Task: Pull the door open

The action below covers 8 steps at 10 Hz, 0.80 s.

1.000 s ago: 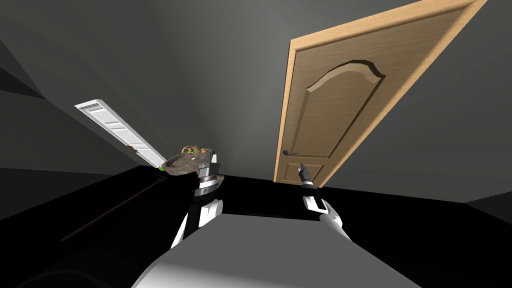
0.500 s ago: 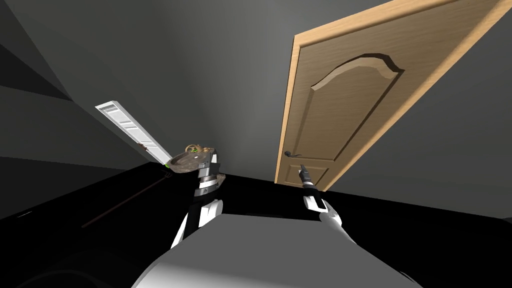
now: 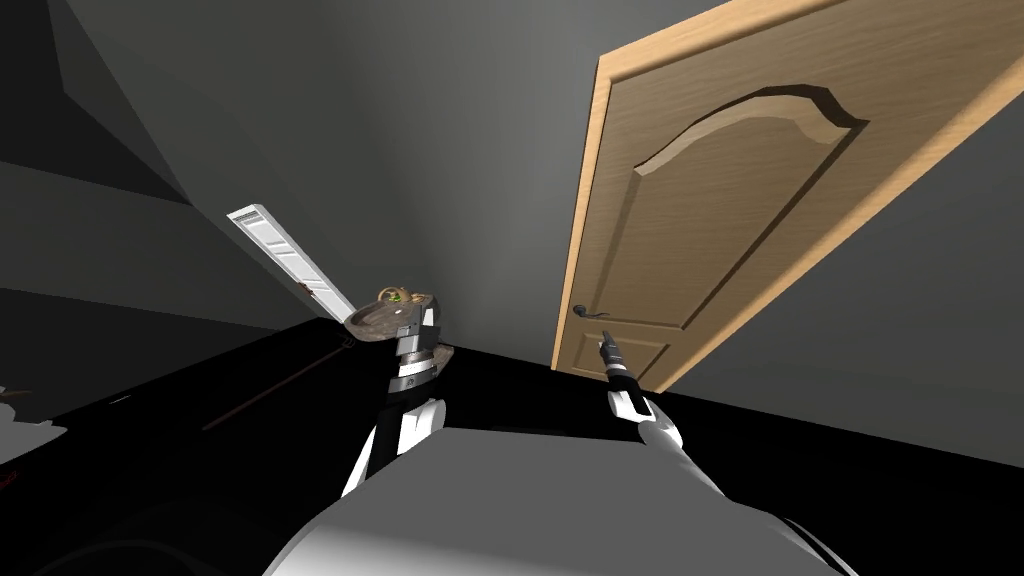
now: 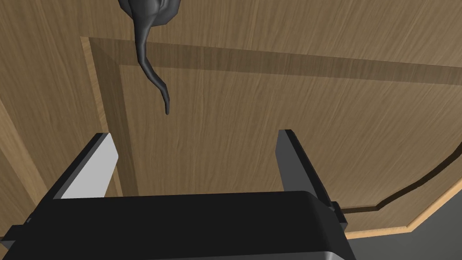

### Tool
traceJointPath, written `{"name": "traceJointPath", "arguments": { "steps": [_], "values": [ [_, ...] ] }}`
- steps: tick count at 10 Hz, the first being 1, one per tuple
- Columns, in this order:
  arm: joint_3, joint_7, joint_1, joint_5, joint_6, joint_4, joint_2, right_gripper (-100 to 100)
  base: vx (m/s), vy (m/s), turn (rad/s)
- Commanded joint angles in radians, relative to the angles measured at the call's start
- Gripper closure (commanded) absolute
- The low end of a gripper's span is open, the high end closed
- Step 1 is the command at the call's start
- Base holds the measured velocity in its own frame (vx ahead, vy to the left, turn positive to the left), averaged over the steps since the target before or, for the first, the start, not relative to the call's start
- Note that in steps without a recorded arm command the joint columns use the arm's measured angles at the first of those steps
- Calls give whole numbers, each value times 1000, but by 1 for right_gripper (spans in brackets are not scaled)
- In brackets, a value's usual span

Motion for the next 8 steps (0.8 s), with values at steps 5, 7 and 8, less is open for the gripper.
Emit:
{"name": "traceJointPath", "arguments": {
  "steps": [5, 7, 8],
  "values": [
    [-12, -5, -69, -18, -15, 156, -21, -100, 39, -54, 105],
    [-17, -8, -94, -25, -18, 211, -29, -100, 27, -37, 86],
    [-19, -8, -103, -28, -19, 232, -32, -100, 36, -47, 79]
  ]
}}
